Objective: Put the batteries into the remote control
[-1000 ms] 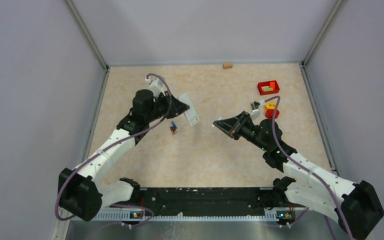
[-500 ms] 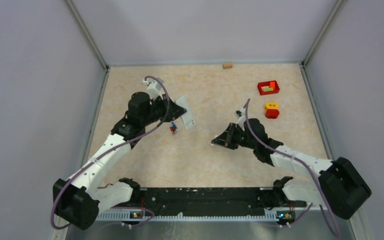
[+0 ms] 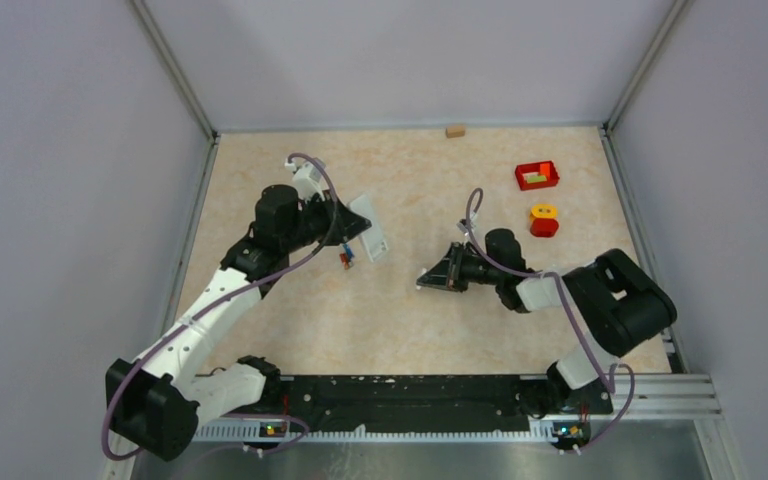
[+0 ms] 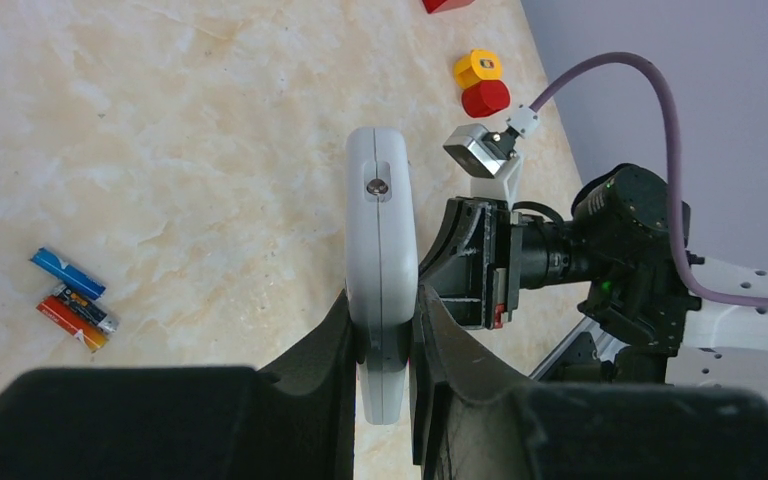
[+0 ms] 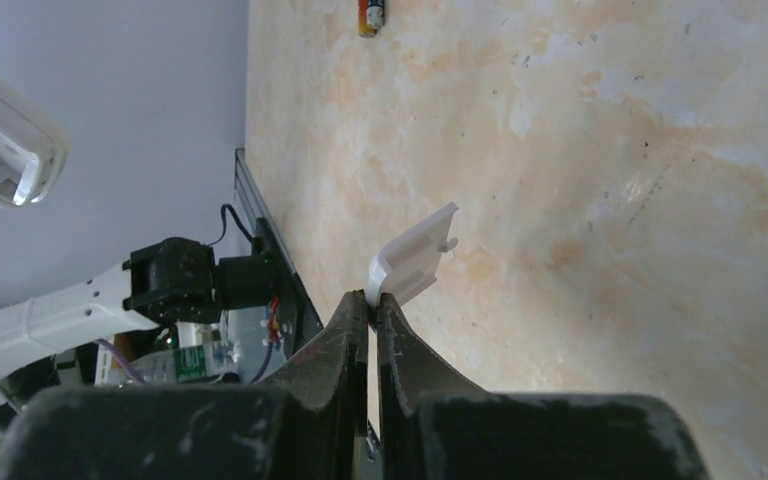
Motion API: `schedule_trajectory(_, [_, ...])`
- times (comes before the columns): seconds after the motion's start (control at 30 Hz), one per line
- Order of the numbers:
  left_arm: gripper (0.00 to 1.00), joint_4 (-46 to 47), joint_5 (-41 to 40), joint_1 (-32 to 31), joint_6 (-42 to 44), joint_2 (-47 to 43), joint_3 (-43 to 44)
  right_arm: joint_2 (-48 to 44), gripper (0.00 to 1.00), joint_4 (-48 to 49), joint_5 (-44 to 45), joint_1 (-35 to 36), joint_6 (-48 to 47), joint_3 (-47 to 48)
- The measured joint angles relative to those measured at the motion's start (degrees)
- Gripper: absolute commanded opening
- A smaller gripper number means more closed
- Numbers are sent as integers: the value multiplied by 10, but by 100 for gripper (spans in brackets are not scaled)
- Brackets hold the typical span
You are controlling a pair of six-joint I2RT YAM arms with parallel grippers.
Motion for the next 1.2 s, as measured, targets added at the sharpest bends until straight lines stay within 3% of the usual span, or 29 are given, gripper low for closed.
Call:
schedule_trajectory(0.17, [0,0,3,1,0,0,-2,63,12,77,-56,-24,28,0])
schedule_trajectory(0.3, [0,0,3,1,0,0,-4,66,20,64,-68,-41,17,-1])
schedule_trajectory(0.4, [0,0,3,0,0,0,-5,47,28,-2,-54,-48,-19,2])
schedule_trajectory(0.57, [0,0,3,1,0,0,-5,5,29,-157,8,-49,-87,29])
schedule_trajectory(0.87, [0,-6,0,1,4,-11,-5,-75,36,-272,72,-50,-112,38])
schedule_trajectory(1.03, [0,-10,-3,3,4,-32,-9,-145,69,-281,90,-28,-98,43])
schedule_trajectory(1.2, [0,-3,59,6,2,-44,-13,-221,84,-214,86,70,-86,49])
